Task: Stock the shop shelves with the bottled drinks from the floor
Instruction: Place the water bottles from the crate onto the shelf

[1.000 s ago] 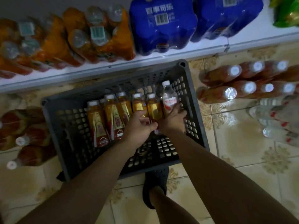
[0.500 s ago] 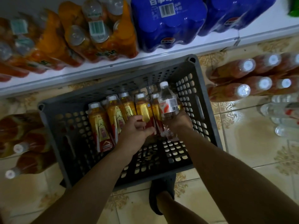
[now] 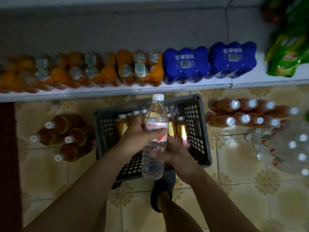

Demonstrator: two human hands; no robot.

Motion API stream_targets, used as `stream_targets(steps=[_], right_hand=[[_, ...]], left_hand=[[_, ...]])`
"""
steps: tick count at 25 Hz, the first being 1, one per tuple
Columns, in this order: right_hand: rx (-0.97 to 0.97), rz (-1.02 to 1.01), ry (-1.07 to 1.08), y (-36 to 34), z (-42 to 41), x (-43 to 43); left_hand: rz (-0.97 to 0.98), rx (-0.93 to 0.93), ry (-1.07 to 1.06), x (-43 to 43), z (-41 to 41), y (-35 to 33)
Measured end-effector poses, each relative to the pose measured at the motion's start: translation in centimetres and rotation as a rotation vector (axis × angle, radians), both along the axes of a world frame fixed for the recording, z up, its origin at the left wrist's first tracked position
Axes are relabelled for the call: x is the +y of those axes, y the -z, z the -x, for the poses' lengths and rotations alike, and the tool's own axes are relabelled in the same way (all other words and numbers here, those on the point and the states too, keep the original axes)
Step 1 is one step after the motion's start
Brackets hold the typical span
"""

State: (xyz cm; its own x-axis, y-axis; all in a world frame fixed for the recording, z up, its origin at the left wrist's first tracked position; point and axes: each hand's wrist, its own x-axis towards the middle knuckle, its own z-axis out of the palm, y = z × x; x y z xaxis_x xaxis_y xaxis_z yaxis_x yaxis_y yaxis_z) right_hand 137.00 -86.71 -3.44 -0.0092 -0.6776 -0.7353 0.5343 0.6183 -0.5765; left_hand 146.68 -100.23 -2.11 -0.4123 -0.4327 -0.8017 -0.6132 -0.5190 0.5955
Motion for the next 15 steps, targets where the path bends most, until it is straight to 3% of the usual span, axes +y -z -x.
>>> stream_targets(steps=[8, 15], right_hand=[[0.345, 0.166, -0.188, -14.0, -4.3, -14.1], [0.580, 0.350, -0.315, -23.2, -7.1, -28.2]], left_hand=[[0.230, 0.234, -0.187, -10.5, -6.5, -16.0], [0.445, 0.375, -0.214, -21.8, -11.6, -23.4]])
